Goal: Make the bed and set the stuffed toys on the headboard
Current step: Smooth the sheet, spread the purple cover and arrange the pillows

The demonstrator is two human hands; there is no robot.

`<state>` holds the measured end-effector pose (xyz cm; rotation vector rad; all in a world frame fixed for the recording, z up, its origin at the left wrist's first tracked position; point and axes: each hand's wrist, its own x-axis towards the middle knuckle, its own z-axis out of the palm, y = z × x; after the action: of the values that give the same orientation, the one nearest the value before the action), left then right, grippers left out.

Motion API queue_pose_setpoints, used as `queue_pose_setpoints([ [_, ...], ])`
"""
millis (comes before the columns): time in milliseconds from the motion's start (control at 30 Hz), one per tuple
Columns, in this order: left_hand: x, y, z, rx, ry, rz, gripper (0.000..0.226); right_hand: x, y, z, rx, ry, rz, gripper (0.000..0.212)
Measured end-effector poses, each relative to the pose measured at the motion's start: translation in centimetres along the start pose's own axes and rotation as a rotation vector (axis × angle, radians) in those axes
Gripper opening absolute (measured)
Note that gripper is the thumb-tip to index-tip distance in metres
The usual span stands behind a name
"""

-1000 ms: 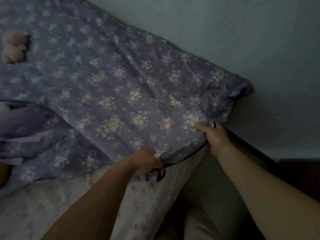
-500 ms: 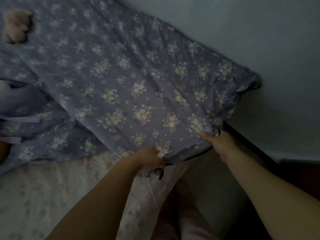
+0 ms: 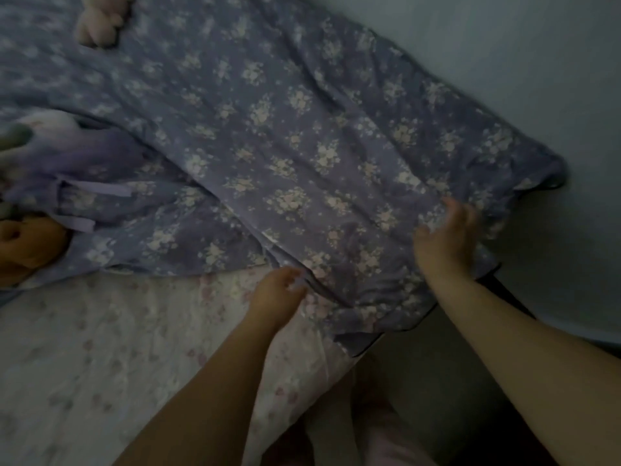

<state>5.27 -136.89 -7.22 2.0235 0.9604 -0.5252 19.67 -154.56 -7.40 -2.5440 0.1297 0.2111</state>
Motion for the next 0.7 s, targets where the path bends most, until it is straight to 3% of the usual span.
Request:
queue_pose_setpoints([
  [133, 1.7, -4.3, -3.7, -0.022, 0.068, -0.104, 0.034, -5.4, -7.1, 5.5, 0.064, -0.300, -0.445, 0.043],
  [267, 2.7, -8.2, -6.2, -0.033, 0.070, -0.125, 0.033, -10.4, -10.9, 11.5, -0.056, -0.745, -0.579, 0.033],
  [333, 3.0, -10.5, -7.2, -0.071, 0.062, -0.141, 0.032, -12.1, -11.0, 14.9, -0.257, -0.847, -0.599, 0.034],
  [433, 3.5, -13.9, -8.6, -0.077, 0.035, -0.136, 0.031, -12.9, -10.6, 19.1, -0.542, -0.751, -0.665, 0.039],
  [567, 4.2, -17.4, -9.6, -0.053, 0.003, -0.080, 0.030, -11.4, -11.1, 22.5, -0.721, -0.512, -0.707, 0.051],
  [700, 4.5, -19.1, -10.0, -0.038, -0.016, -0.004, 0.032, -9.5, -13.2, 24.1, -0.804, -0.406, -0.693, 0.038],
])
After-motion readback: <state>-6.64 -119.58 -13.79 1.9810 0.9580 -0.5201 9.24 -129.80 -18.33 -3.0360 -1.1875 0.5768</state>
